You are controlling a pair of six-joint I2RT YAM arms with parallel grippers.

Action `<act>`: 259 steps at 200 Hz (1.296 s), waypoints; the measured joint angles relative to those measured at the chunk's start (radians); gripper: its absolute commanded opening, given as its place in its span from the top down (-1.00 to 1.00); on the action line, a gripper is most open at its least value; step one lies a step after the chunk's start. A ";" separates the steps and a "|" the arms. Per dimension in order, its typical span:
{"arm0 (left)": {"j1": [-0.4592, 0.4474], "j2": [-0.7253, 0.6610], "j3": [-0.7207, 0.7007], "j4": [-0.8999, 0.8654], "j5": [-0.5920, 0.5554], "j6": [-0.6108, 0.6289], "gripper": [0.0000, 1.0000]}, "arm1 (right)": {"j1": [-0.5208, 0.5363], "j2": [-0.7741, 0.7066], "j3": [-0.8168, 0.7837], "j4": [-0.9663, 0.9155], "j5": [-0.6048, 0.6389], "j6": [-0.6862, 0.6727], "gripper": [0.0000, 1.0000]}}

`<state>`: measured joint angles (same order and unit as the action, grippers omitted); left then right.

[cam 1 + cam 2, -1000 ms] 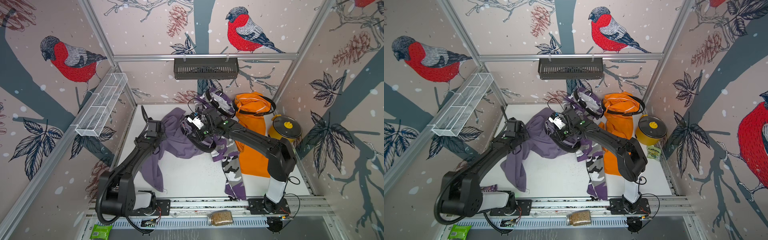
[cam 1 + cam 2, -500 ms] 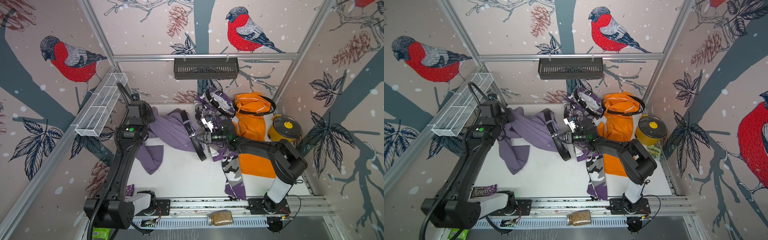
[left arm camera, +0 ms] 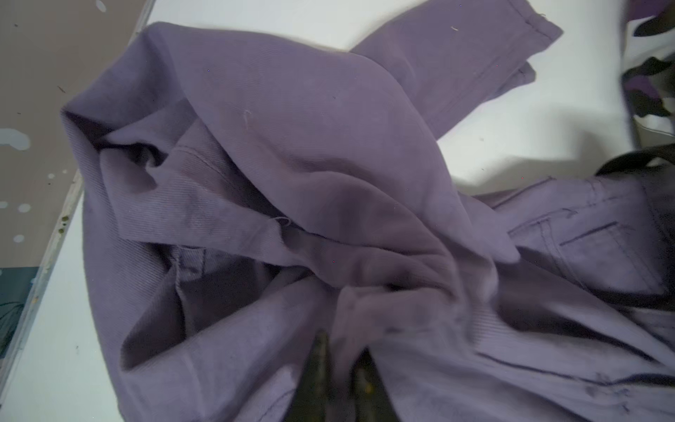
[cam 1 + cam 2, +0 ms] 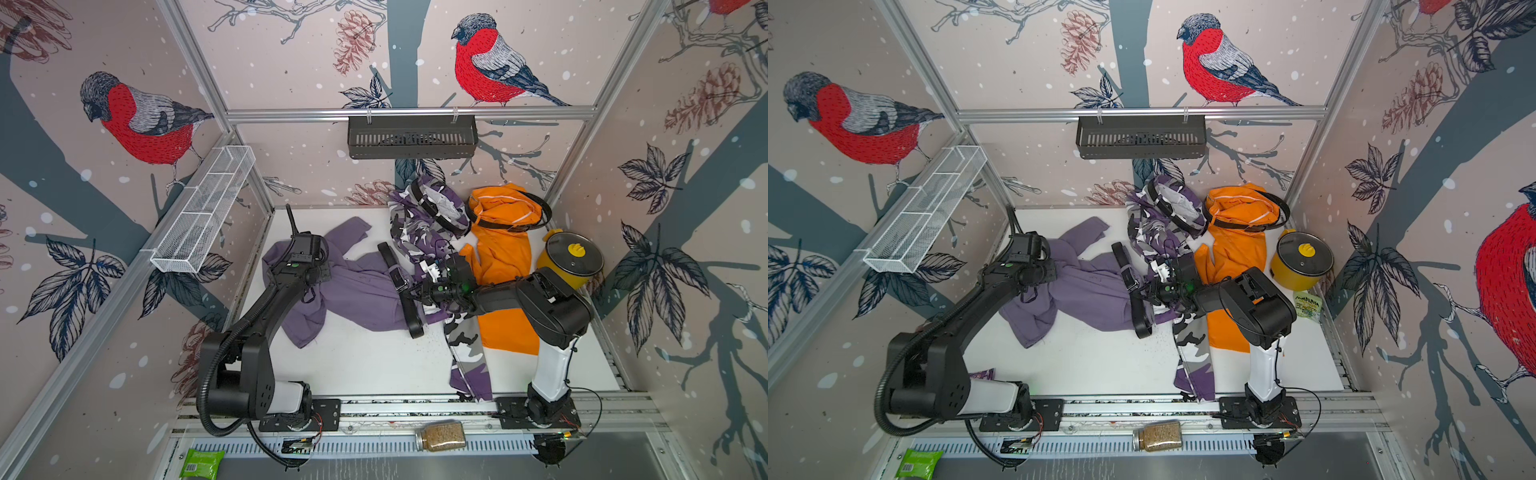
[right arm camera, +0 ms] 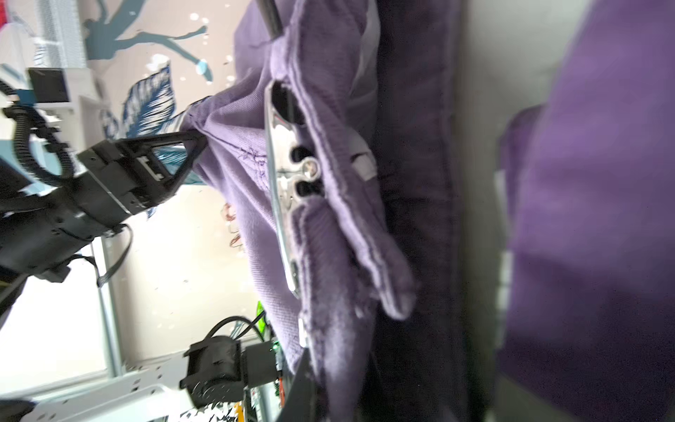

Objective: Remove the belt from the trousers
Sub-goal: Adjust the trousers at the center of the board, then remove the belt from the trousers.

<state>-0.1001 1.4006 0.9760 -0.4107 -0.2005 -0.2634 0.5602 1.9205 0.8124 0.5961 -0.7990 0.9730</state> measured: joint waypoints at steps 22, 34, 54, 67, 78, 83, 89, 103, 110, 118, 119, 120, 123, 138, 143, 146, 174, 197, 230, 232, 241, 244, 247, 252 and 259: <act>-0.069 -0.055 0.050 -0.012 -0.054 -0.010 -1.00 | -0.005 0.003 0.002 -0.054 0.027 -0.018 0.96; -0.128 -0.095 0.068 0.013 -0.061 -0.021 -1.00 | -0.005 -0.001 0.006 -0.075 0.037 -0.033 0.90; -0.223 -0.101 0.072 0.070 -0.040 -0.035 -0.85 | -0.005 -0.006 0.019 -0.115 0.050 -0.052 0.77; -0.272 -0.053 0.055 0.109 0.020 -0.056 -0.81 | -0.005 -0.006 0.035 -0.147 0.056 -0.066 0.66; -0.304 0.011 0.044 0.123 0.063 -0.081 -0.80 | -0.004 -0.008 0.051 -0.179 0.068 -0.084 0.53; -0.315 0.043 0.039 0.128 0.081 -0.087 -0.81 | -0.004 -0.009 0.059 -0.198 0.075 -0.090 0.49; -0.325 0.083 0.026 0.138 0.104 -0.098 -0.83 | -0.003 -0.011 0.066 -0.218 0.085 -0.100 0.45; -0.330 0.142 -0.021 0.160 0.121 -0.127 -0.92 | 0.002 -0.019 0.087 -0.265 0.109 -0.121 0.43; -0.329 0.163 -0.047 0.169 0.122 -0.136 -0.95 | 0.003 -0.024 0.097 -0.286 0.119 -0.136 0.43; -0.329 0.182 -0.078 0.174 0.122 -0.151 -0.95 | 0.008 -0.026 0.107 -0.304 0.127 -0.142 0.43; -0.329 0.183 -0.080 0.174 0.123 -0.152 -0.95 | 0.008 -0.027 0.109 -0.307 0.129 -0.143 0.43; -0.329 0.185 -0.085 0.174 0.124 -0.153 -0.95 | 0.008 -0.027 0.110 -0.309 0.129 -0.143 0.43; -0.329 0.190 -0.094 0.177 0.129 -0.156 -0.95 | 0.009 -0.027 0.113 -0.314 0.132 -0.145 0.43; -0.330 0.209 -0.127 0.220 0.157 -0.160 -0.95 | 0.015 -0.027 0.126 -0.338 0.143 -0.161 0.43; -0.331 0.221 -0.130 0.237 0.174 -0.163 -0.95 | 0.016 -0.026 0.129 -0.343 0.143 -0.164 0.43; -0.332 0.231 -0.130 0.250 0.182 -0.164 -0.95 | 0.018 -0.025 0.130 -0.346 0.143 -0.165 0.43; -0.347 0.351 -0.087 0.389 0.217 -0.158 -0.52 | 0.023 -0.012 0.138 -0.359 0.146 -0.172 0.43; -0.353 0.420 -0.080 0.517 0.226 -0.153 0.64 | 0.022 -0.011 0.136 -0.358 0.147 -0.174 0.42; -0.356 0.388 -0.138 0.579 0.261 -0.169 1.00 | 0.021 -0.012 0.135 -0.358 0.146 -0.187 0.39; -0.357 0.381 -0.142 0.576 0.263 -0.171 1.00 | 0.021 -0.012 0.135 -0.358 0.146 -0.188 0.39; -0.360 0.338 -0.164 0.543 0.271 -0.177 1.00 | 0.021 -0.012 0.136 -0.363 0.140 -0.192 0.36; -0.362 0.322 -0.168 0.519 0.272 -0.178 1.00 | 0.021 -0.012 0.137 -0.364 0.138 -0.194 0.34; -0.362 0.301 -0.173 0.491 0.275 -0.183 1.00 | 0.021 -0.012 0.138 -0.369 0.136 -0.195 0.33; -0.362 0.274 -0.179 0.456 0.275 -0.184 1.00 | 0.022 -0.012 0.141 -0.378 0.134 -0.201 0.30; -0.363 0.229 -0.182 0.409 0.275 -0.184 1.00 | 0.023 -0.014 0.146 -0.388 0.133 -0.212 0.25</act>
<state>-0.4629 1.6299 0.7944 -0.0017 0.0742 -0.4473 0.5827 1.9060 0.9581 0.2085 -0.6659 0.7605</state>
